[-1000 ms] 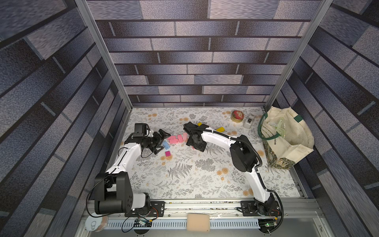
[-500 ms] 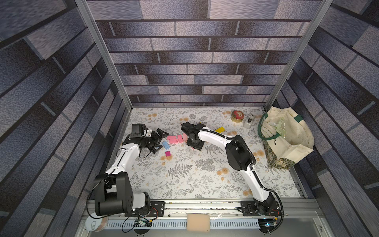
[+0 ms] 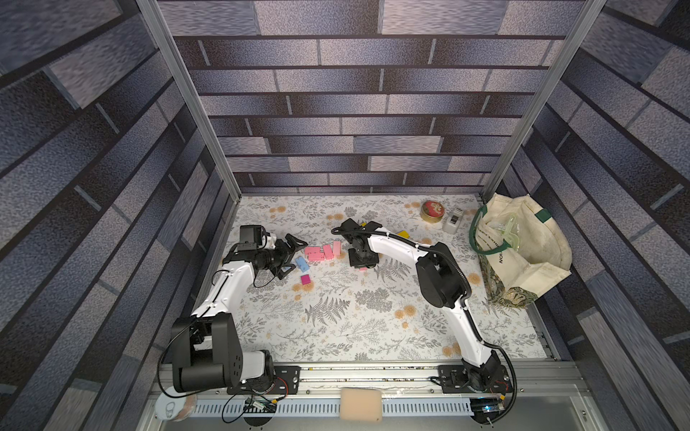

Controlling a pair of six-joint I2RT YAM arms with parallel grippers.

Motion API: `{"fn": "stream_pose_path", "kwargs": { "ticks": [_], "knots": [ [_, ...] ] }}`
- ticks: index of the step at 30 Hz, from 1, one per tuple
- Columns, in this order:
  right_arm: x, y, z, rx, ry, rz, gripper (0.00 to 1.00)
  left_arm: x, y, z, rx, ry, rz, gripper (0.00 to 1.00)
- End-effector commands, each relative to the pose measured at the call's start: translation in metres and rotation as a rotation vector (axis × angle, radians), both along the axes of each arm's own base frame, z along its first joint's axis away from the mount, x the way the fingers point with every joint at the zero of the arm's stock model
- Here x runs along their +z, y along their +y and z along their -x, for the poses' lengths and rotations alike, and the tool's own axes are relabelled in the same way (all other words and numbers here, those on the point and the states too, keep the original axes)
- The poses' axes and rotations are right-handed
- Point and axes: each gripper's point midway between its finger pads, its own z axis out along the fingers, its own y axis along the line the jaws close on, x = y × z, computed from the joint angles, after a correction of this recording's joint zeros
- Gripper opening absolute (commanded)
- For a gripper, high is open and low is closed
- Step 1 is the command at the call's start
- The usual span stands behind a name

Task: Assemble the letter v with building blocks
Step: Adjust the building block at the center of the board.

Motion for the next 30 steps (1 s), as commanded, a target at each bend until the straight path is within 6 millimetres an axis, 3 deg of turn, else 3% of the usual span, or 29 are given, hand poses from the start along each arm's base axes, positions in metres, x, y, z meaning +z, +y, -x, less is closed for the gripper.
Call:
{"fn": "stream_pose_path", "kwargs": {
  "ticks": [1,6,14,22,30],
  "knots": [
    [-0.011,-0.029,0.013,0.305,0.078,0.148,0.25,0.006,-0.005,-0.001,-0.010,-0.014,-0.012,1.00],
    [-0.009,-0.027,0.012,0.504,0.093,0.161,0.27,0.005,-0.007,-0.003,-0.009,-0.007,-0.033,1.00],
    [-0.007,-0.019,0.007,0.585,0.092,0.128,0.31,0.002,-0.001,-0.003,0.010,0.015,-0.059,1.00],
    [-0.013,-0.010,0.007,0.536,0.111,0.065,0.34,-0.003,0.005,-0.003,0.018,0.042,-0.086,1.00],
    [-0.005,-0.008,0.015,0.447,0.122,0.018,0.47,-0.004,0.010,-0.003,0.019,0.059,-0.109,1.00]
  ]
}}
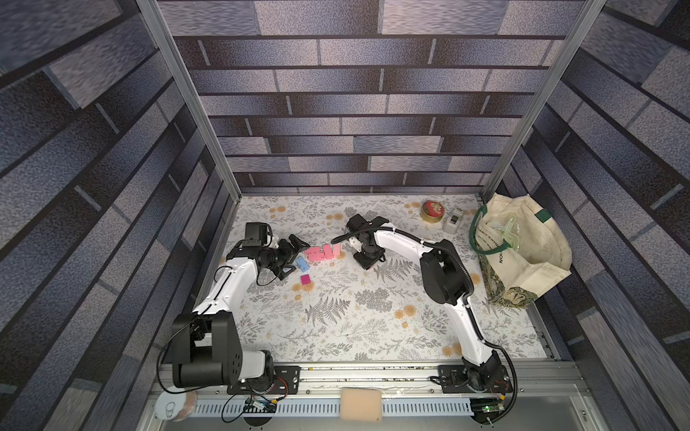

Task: Assemble the letter v with building blocks
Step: Adjust the building block at the center of the board.

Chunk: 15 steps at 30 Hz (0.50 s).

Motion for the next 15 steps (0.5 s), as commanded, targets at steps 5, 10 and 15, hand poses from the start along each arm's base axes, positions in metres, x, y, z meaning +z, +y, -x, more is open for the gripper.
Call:
{"fn": "stream_pose_path", "kwargs": {
  "ticks": [5,10,15],
  "knots": [
    [0.008,-0.001,0.012,-0.106,0.070,-0.046,0.54,0.004,0.009,-0.010,-0.003,0.014,-0.039,1.00],
    [0.015,0.001,0.012,-0.164,0.096,-0.093,0.50,0.009,0.010,-0.017,-0.012,0.018,-0.050,1.00],
    [0.009,-0.004,0.015,-0.179,0.102,-0.065,0.50,0.010,0.010,-0.019,-0.006,0.015,-0.053,1.00]
  ]
}}
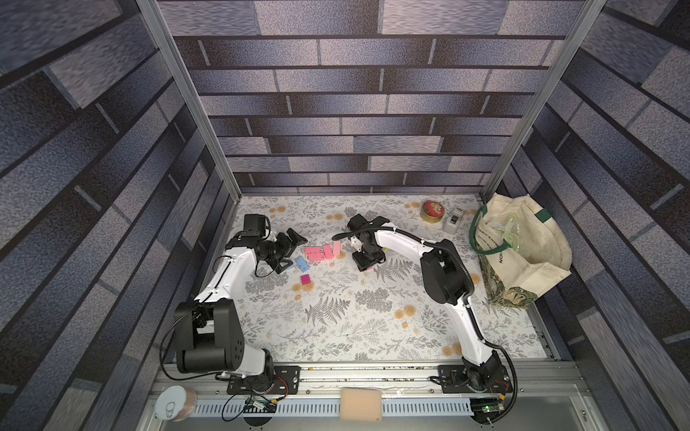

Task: Assemble the letter v with building blocks
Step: Adjust the building block at the center of the board, then pick up the building block from the center of the board.

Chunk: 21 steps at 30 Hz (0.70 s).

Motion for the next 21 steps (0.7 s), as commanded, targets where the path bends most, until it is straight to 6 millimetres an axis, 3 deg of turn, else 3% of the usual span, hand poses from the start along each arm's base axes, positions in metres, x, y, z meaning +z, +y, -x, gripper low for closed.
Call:
{"fn": "stream_pose_path", "kwargs": {
  "ticks": [1,6,9,11,16,21],
  "knots": [
    [0.009,-0.009,0.006,-0.038,0.021,0.009,0.51,0.003,0.002,-0.001,-0.008,-0.002,-0.024,1.00],
    [0.029,-0.015,-0.006,-0.050,-0.034,-0.003,0.56,0.004,0.001,-0.004,-0.014,0.004,-0.032,1.00],
    [0.067,-0.019,-0.018,-0.067,-0.106,-0.043,0.63,0.006,0.000,-0.009,-0.037,0.009,-0.067,1.00],
    [0.094,-0.023,-0.025,-0.088,-0.155,-0.095,0.66,-0.001,-0.002,-0.009,-0.089,0.070,-0.144,1.00],
    [0.152,-0.050,-0.034,-0.156,-0.277,-0.165,0.98,-0.029,-0.013,-0.013,-0.295,0.208,-0.456,1.00],
    [0.169,-0.076,-0.028,-0.217,-0.340,-0.202,1.00,-0.041,-0.024,-0.038,-0.426,0.235,-0.713,0.99]
  ]
}}
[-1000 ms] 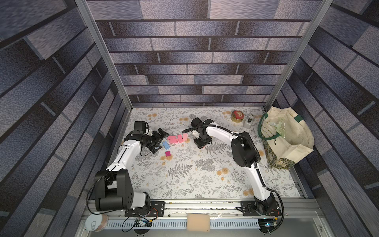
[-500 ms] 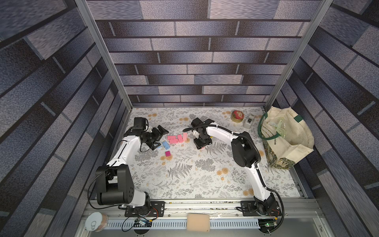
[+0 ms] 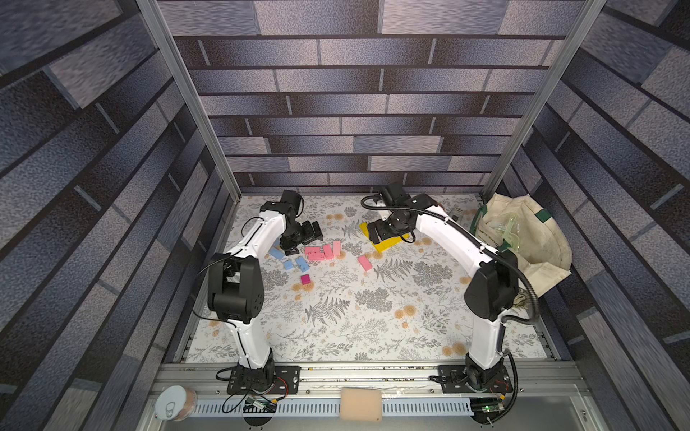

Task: Assemble the letter v with building blocks
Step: Pick up the building block from the center of the board.

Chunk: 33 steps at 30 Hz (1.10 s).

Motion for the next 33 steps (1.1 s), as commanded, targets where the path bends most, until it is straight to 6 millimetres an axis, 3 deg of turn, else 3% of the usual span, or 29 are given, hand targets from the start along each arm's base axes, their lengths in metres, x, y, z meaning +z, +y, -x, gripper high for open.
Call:
{"fn": "stream_pose_path", "kwargs": {
  "ticks": [1,9,13,20,33],
  "knots": [
    [-0.007,-0.017,0.006,-0.050,0.000,0.000,1.00,-0.007,0.016,0.006,-0.116,0.062,-0.250,0.99],
    [-0.009,-0.053,0.020,-0.117,-0.016,0.002,1.00,-0.014,-0.027,-0.048,-0.191,0.016,-0.241,0.89],
    [-0.016,-0.063,0.025,-0.139,-0.007,-0.002,1.00,-0.029,-0.028,-0.060,-0.215,0.073,-0.297,0.81],
    [-0.029,-0.063,0.027,-0.144,0.019,-0.006,1.00,-0.054,-0.039,-0.056,-0.185,0.141,-0.241,0.70],
    [-0.042,-0.052,0.030,-0.144,0.069,-0.061,1.00,-0.083,-0.036,-0.040,-0.067,0.139,-0.109,0.57]
  ]
}}
